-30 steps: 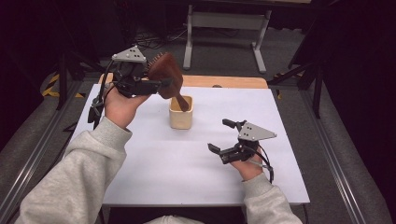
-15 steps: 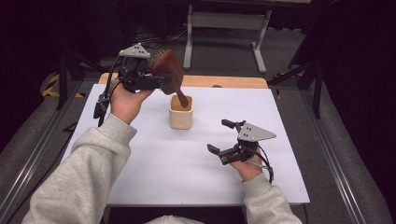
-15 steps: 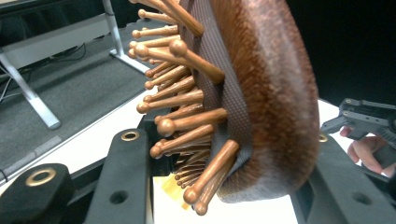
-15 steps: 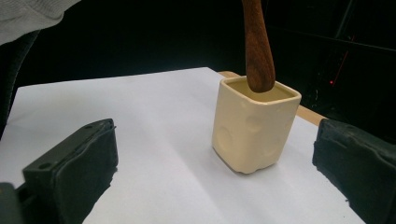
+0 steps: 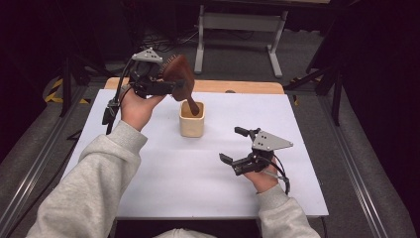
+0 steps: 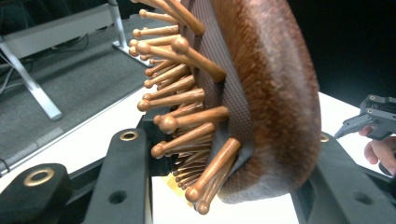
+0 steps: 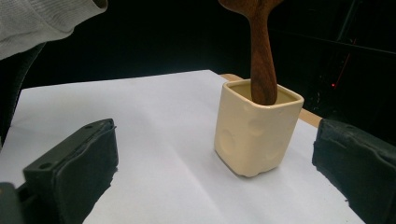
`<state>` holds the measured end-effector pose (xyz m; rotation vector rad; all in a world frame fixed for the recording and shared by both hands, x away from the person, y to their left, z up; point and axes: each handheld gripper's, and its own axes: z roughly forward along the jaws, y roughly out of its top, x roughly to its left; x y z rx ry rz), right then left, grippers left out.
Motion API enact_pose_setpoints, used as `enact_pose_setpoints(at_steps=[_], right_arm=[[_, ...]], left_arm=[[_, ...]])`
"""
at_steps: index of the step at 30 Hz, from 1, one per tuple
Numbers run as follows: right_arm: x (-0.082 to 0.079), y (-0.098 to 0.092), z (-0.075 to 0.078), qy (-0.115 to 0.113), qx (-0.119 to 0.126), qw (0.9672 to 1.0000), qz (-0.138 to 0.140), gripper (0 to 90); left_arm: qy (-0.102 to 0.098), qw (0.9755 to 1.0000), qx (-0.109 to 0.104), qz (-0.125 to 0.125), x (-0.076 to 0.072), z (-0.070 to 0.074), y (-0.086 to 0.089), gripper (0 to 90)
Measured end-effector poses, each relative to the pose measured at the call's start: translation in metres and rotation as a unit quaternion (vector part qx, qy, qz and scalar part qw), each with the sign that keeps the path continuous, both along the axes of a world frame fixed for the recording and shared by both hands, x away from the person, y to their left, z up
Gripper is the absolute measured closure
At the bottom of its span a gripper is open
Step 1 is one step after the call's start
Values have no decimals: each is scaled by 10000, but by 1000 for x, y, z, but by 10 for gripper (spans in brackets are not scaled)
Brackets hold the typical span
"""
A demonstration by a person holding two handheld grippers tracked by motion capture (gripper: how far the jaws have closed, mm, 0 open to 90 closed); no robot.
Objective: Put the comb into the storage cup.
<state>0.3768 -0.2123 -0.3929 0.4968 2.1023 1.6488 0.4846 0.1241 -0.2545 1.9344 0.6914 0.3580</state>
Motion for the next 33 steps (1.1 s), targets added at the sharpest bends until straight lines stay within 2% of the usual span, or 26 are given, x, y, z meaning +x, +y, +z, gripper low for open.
enact_pose_setpoints(at_steps=[10, 18, 33], right_arm=[[0, -1, 1, -8, 21, 10000, -10, 11], [0, -1, 0, 10, 24, 10000, -6, 13], [0, 1, 0, 18, -8, 10000, 42, 18]], left_arm=[[179, 9998, 77, -18, 9, -17, -6, 557], [308, 9995, 29, 19, 12, -31, -9, 554], [449, 9990, 18, 66, 16, -47, -13, 547]])
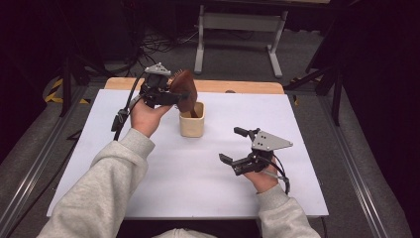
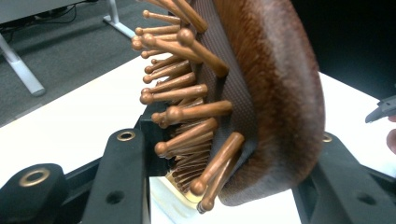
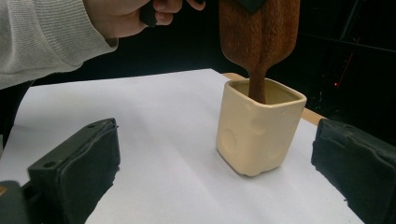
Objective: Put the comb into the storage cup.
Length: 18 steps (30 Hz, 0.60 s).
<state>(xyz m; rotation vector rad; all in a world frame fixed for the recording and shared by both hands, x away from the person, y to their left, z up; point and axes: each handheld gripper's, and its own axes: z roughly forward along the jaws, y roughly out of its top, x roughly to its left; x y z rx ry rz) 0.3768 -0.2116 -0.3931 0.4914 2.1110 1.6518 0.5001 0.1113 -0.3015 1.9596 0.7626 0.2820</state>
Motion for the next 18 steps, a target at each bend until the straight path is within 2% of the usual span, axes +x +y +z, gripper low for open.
enact_pose_setpoints(at_steps=[8, 9, 18], right_arm=[[0, 0, 0, 0, -7, 10000, 19, 18], [0, 0, 0, 2, -12, 10000, 15, 18], [0, 0, 0, 12, -13, 10000, 11, 18]], left_arm=[[-26, 10000, 75, 42, 1, -4, -1, 544], [42, 10000, 35, 49, 1, -5, -1, 544], [106, 9999, 132, 28, 3, -9, -4, 537]])
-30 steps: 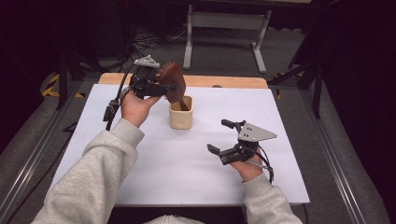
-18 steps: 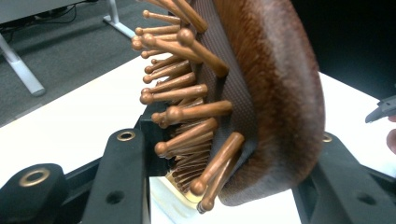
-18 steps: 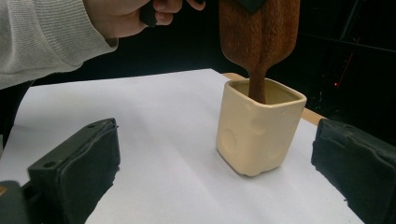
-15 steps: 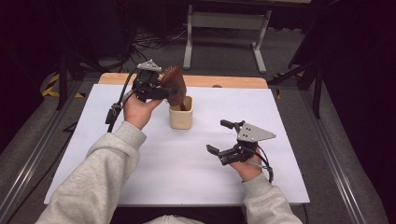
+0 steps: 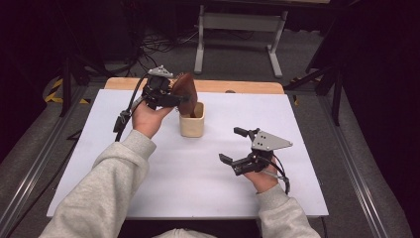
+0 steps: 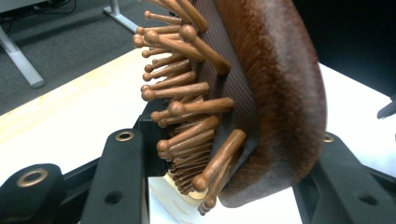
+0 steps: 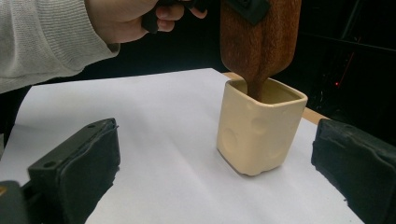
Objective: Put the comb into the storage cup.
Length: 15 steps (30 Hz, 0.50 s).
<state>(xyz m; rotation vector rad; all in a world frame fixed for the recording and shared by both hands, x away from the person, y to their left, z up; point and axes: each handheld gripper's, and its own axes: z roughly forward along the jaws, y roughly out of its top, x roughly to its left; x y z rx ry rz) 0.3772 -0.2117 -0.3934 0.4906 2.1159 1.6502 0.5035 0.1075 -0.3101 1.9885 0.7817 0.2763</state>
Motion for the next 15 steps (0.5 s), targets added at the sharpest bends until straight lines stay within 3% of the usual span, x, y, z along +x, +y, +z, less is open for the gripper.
enact_pose_setpoints(at_steps=[15], right_arm=[[-1, -1, 1, -45, 22, 10000, -8, 24]], left_arm=[[209, 9997, 144, 48, 3, -6, -1, 513]])
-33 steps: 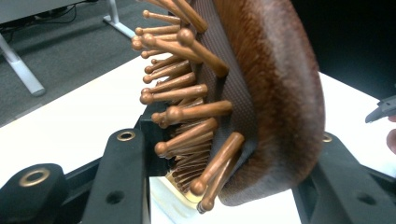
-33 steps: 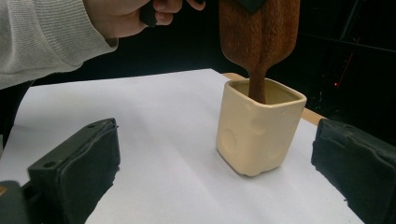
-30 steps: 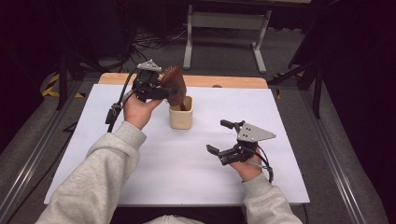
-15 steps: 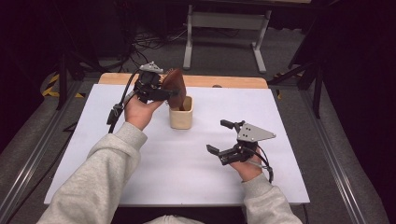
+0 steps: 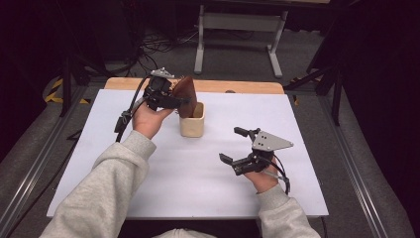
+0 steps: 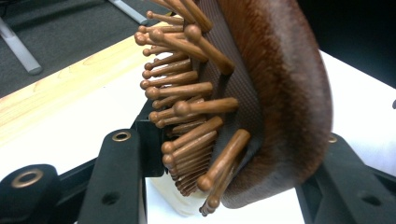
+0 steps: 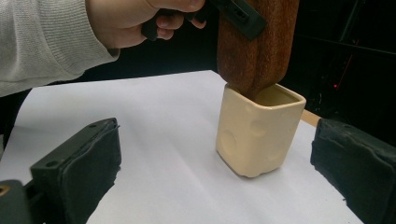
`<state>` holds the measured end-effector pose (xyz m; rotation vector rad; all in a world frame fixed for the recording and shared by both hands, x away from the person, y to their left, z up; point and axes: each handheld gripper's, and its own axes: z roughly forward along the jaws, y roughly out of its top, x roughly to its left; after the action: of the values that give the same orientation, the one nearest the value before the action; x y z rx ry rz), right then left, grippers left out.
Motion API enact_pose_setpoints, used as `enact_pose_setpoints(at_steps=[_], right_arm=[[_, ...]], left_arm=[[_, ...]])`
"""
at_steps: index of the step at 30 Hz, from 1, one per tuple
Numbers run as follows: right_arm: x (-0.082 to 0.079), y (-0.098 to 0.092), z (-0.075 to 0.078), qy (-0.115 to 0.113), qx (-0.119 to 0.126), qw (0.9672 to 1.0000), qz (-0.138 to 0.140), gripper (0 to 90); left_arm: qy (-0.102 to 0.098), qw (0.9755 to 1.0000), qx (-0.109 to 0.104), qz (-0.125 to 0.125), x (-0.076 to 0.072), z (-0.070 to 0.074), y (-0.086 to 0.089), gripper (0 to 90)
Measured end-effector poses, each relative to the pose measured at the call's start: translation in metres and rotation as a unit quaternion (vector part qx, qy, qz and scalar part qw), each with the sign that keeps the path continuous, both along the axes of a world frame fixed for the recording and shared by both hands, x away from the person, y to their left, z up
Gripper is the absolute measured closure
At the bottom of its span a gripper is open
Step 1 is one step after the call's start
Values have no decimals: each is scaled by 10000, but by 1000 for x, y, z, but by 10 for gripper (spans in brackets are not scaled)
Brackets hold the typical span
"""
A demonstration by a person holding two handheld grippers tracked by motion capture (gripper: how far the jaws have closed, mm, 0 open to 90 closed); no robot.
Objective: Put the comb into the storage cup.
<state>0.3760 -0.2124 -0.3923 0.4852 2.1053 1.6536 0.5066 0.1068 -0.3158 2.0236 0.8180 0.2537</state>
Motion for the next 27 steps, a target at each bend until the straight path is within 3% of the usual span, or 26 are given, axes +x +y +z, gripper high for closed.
enact_pose_setpoints(at_steps=[11, 16, 19, 27], right_arm=[[0, 1, 0, -1, 14, 10000, 21, 24], [0, 1, 0, 13, 10, 10000, 19, 24], [0, 1, 0, 19, 12, 10000, 25, 24], [0, 0, 0, 28, 17, 10000, 19, 24]], left_arm=[[122, 9996, -179, 155, 0, -9, 16, 463], [80, 9997, -133, 175, 0, -10, 19, 437], [-9, 9996, -2, 281, -1, -10, 19, 377], [-256, 9989, -35, 378, -5, -11, 26, 184]])
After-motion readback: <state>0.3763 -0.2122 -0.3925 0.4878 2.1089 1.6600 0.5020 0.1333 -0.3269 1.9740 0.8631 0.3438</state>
